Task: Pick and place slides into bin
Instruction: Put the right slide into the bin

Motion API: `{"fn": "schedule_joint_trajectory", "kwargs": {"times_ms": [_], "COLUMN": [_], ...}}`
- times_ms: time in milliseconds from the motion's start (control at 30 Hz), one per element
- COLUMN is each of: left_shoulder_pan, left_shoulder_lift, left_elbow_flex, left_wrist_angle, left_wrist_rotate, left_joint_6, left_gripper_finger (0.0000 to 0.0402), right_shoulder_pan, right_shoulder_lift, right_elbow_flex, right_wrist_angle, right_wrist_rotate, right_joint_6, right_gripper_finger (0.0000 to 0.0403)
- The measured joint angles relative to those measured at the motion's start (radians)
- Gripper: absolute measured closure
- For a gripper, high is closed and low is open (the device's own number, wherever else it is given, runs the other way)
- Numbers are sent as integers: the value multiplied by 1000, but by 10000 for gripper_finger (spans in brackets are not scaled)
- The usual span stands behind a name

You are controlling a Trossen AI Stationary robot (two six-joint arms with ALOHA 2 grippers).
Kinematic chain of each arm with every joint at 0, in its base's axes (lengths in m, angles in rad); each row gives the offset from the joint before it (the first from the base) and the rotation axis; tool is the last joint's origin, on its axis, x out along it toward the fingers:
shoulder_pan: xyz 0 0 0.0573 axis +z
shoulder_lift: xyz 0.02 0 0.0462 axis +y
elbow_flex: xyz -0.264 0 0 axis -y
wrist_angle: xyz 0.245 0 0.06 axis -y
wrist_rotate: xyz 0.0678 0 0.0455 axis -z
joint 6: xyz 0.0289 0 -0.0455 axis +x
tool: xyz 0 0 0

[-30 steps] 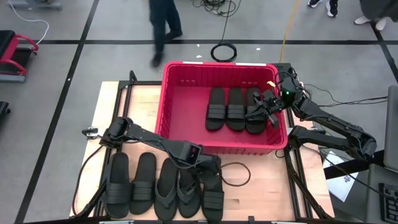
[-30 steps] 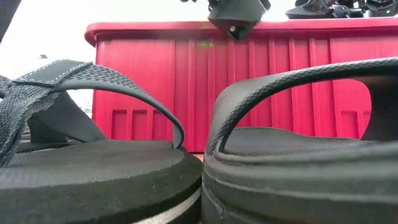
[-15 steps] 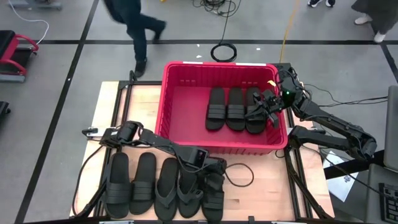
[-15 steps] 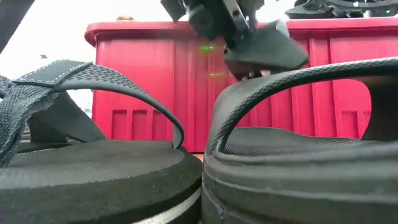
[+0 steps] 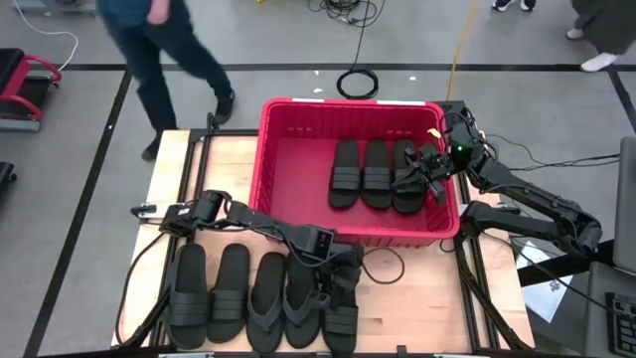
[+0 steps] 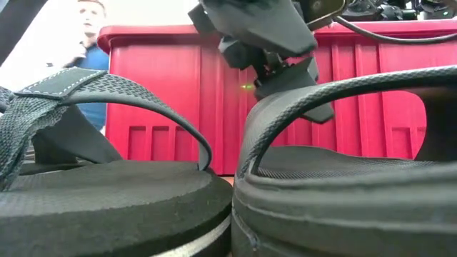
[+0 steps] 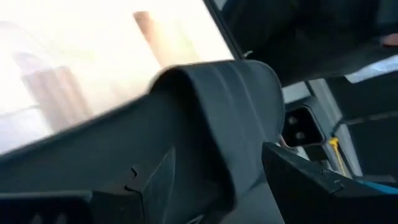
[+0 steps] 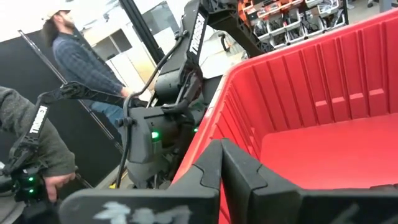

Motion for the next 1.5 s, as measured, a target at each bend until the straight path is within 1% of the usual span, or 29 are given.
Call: {"fn": "schedule_joint_trajectory", "kwargs": {"times_ms": [100, 167, 600, 667, 733, 800, 900, 933, 967, 1033, 1133, 1233, 1300, 1400, 1500], "left_shoulder_pan": [-3, -6, -25, -25, -27, -32, -45, -50, -55, -65, -72, -75, -76, -80, -86], "left_shoulder_lift": [-1, -1, -2, -2, -2, -2, -2, -2, -2, -2, -19, -64, -103, -189, -287], "left_elbow_flex": [-26, -46, -199, -200, -200, -200, -188, -181, -171, -153, -131, -128, -128, -125, -123], "left_wrist_angle": [37, 51, 345, 356, 361, 373, 374, 370, 365, 347, 285, 224, 198, 158, 82], "left_wrist_rotate": [52, 67, 60, 57, 66, 93, 133, 155, 162, 163, 161, 155, 156, 195, 166], "left_joint_6": [-7, -27, -169, -163, -140, -115, -67, -49, -39, -33, -26, -10, 19, 31, 37], "left_gripper_finger": [165, 165, 169, 185, 218, 268, 361, 379, 386, 387, 396, 396, 398, 398, 399], "right_shoulder_pan": [0, 0, 0, 0, 0, 0, 0, 0, 0, 0, 0, 0, 0, 0, 0], "right_shoulder_lift": [0, 0, 0, 0, 0, 0, 0, 0, 0, 0, 0, 0, 0, 0, 0], "right_elbow_flex": [0, 0, 0, 0, 0, 0, 0, 0, 0, 0, 0, 0, 0, 0, 0], "right_wrist_angle": [0, 0, 0, 0, 0, 0, 0, 0, 0, 0, 0, 0, 0, 0, 0], "right_wrist_rotate": [0, 0, 2, 2, 2, 3, 4, 4, 4, 4, 4, 4, 4, 4, 4], "right_joint_6": [-4, -10, 5, 6, 7, 6, 6, 6, 6, 6, 5, 4, 4, 4, -6], "right_gripper_finger": [403, 403, 403, 403, 403, 403, 403, 403, 403, 403, 403, 403, 403, 403, 403]}}
